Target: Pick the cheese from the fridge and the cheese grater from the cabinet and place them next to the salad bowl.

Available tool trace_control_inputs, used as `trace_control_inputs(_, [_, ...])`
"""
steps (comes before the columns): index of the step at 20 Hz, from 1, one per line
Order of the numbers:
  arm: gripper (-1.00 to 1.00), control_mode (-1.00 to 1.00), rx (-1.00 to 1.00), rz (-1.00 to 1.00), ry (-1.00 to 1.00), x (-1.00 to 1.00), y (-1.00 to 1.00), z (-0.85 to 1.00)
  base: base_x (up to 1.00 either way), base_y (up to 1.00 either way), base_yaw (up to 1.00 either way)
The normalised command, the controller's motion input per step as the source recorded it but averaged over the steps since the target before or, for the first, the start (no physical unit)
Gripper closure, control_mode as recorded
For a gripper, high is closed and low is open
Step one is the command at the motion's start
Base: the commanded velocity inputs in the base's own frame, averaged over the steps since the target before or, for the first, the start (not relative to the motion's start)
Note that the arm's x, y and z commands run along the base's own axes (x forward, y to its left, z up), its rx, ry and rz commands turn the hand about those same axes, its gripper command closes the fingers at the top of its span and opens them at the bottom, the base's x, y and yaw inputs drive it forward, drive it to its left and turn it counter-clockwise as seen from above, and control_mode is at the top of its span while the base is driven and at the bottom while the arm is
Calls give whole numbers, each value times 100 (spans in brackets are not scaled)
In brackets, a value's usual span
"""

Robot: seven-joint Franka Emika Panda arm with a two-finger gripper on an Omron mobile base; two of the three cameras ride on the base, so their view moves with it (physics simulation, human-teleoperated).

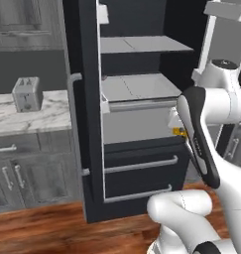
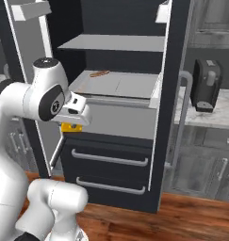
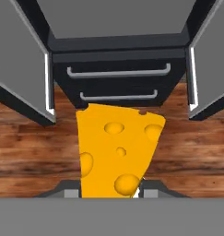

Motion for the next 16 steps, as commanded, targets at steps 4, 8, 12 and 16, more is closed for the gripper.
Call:
trace_control_inputs(4, [100, 100, 0, 0, 0, 0, 0, 0, -73, -8, 1])
trace_control_inputs(8, [100, 100, 0, 0, 0, 0, 0, 0, -51, -5, 41])
trace_control_inputs(12, [100, 100, 0, 0, 0, 0, 0, 0, -45, -4, 71])
trace_control_inputs(16, [100, 100, 0, 0, 0, 0, 0, 0, -36, -3, 79])
